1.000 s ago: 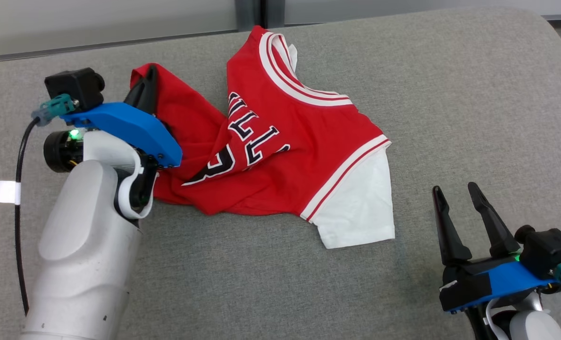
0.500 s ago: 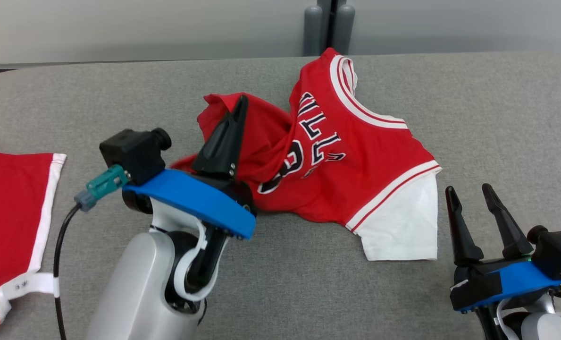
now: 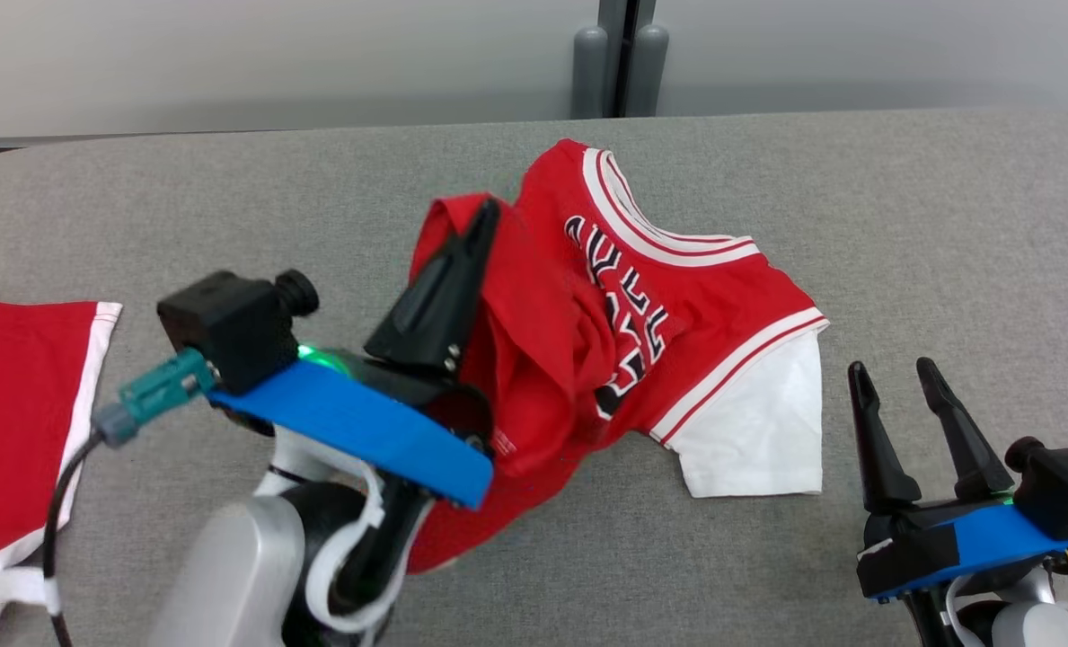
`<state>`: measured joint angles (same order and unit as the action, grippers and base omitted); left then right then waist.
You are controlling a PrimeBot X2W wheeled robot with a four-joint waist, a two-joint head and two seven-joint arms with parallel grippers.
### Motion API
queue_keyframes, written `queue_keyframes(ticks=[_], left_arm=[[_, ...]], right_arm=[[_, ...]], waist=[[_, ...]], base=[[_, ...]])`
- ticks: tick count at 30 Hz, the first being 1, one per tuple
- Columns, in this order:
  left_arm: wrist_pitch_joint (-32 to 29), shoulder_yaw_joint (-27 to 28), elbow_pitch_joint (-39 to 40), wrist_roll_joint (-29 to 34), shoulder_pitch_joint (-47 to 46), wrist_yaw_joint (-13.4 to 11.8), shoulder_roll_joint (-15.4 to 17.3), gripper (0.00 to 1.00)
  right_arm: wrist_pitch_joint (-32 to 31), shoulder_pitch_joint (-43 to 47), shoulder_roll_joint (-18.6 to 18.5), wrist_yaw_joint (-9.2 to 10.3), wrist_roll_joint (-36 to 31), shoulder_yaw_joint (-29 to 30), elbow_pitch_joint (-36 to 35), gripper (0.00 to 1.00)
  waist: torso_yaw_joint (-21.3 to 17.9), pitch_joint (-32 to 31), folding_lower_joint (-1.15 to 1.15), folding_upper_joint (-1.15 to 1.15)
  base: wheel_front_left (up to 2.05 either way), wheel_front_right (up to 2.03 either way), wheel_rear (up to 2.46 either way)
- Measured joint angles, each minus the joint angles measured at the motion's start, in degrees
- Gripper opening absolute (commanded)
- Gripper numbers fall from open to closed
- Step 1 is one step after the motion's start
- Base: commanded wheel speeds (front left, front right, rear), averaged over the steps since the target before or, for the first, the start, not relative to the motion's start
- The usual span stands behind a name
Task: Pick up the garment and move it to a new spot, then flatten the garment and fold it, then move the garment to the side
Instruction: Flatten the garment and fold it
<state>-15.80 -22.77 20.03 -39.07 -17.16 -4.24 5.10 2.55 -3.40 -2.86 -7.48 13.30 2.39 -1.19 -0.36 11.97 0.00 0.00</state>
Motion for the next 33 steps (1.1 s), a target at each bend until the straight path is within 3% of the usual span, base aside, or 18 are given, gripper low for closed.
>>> queue_keyframes(ticks=[9, 13, 23, 24, 25, 33], left_arm=[[4.05, 7.69, -29.77, 2.33, -10.01, 0.33, 5.24, 0.0], [8.89, 8.59, -41.27, 4.36, -14.31, 2.33, 7.13, 0.0], [20.05, 9.48, -58.77, 7.22, -24.35, 5.04, 9.18, 0.0], [20.68, 9.43, -59.84, 7.31, -24.92, 5.32, 9.07, 0.45], [21.06, 9.36, -61.07, 7.28, -25.4, 5.81, 8.9, 1.0], [26.44, 7.73, -66.79, 7.27, -25.94, 8.93, 7.16, 1.0]], right_arm=[[0.52, -1.92, -0.01, 0.0, 0.4, -1.88, -0.15, 1.0], [0.52, -2.65, 0.0, 0.0, 0.29, -2.11, -0.67, 1.0], [-0.03, -3.57, -0.01, 0.0, -0.12, -2.81, -2.14, 1.0], [-0.05, -3.6, -0.01, 0.0, -0.11, -2.89, -2.12, 1.0], [-0.15, -3.67, -0.01, 0.0, -0.11, -3.0, -2.07, 1.0], [-0.45, -3.73, -0.02, 0.0, -0.03, -2.85, -1.51, 1.0]], waist=[[-2.81, 3.73, 0.0, 0.0], [-4.2, 5.72, 0.01, 0.0], [-5.97, 8.98, 0.01, 0.0], [-5.96, 8.95, 0.01, 0.0], [-5.94, 8.87, 0.01, 0.0], [-5.05, 6.45, 0.01, 0.0]], base=[[0.0, 0.0, 0.0], [0.0, 0.0, 0.0], [0.0, 0.0, 0.0], [0.0, 0.0, 0.0], [0.0, 0.0, 0.0], [0.0, 0.0, 0.0]])
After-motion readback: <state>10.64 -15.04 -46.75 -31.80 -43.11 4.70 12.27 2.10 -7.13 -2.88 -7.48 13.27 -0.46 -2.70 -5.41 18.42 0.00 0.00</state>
